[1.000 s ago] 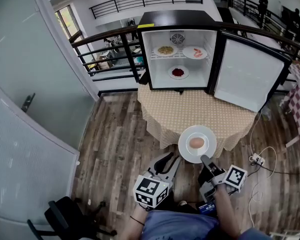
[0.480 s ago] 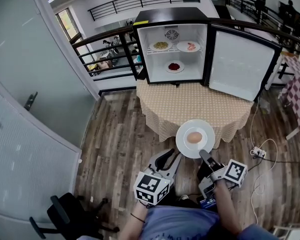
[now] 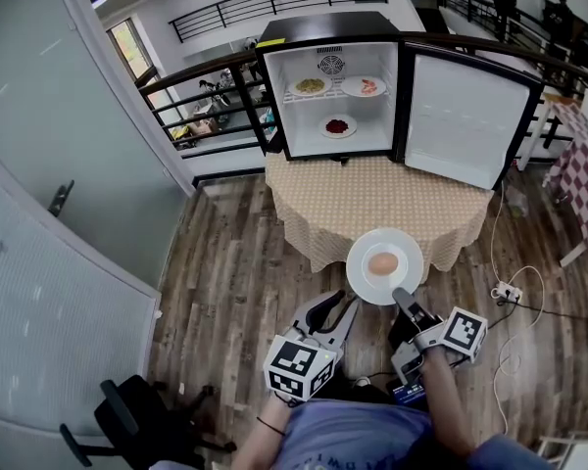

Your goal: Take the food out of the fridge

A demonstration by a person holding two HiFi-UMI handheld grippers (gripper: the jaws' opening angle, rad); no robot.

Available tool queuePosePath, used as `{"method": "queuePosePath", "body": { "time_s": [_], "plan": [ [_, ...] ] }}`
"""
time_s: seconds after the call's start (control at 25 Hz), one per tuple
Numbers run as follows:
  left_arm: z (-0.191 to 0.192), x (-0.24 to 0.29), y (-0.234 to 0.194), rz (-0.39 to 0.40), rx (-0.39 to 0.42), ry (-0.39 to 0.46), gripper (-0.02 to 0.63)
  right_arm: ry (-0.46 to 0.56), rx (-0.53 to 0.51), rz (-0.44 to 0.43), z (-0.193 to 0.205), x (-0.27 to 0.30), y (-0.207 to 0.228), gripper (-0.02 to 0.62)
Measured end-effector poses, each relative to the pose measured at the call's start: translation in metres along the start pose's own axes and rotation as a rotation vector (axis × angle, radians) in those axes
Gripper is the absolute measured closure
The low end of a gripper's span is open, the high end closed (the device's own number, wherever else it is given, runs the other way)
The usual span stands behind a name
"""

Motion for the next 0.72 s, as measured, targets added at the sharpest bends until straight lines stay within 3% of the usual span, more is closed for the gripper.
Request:
{"method": "queuePosePath", "body": {
  "time_s": [0.72],
  "plan": [
    [-0.005, -0.005, -0.007, 0.009, 0.025, 0.007, 0.508, 0.034, -0.01, -0.005, -0.001, 0.003, -0.013, 0.571]
  ]
}}
Point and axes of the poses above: the fingertips, and each gripper's own axes: x forward along the fingers, y to its right, z out of its underside, the point moved 6 cm from there along -x, backward along the fingers, and after that the axes turned 9 degrees about x, right-handed, at the moved point
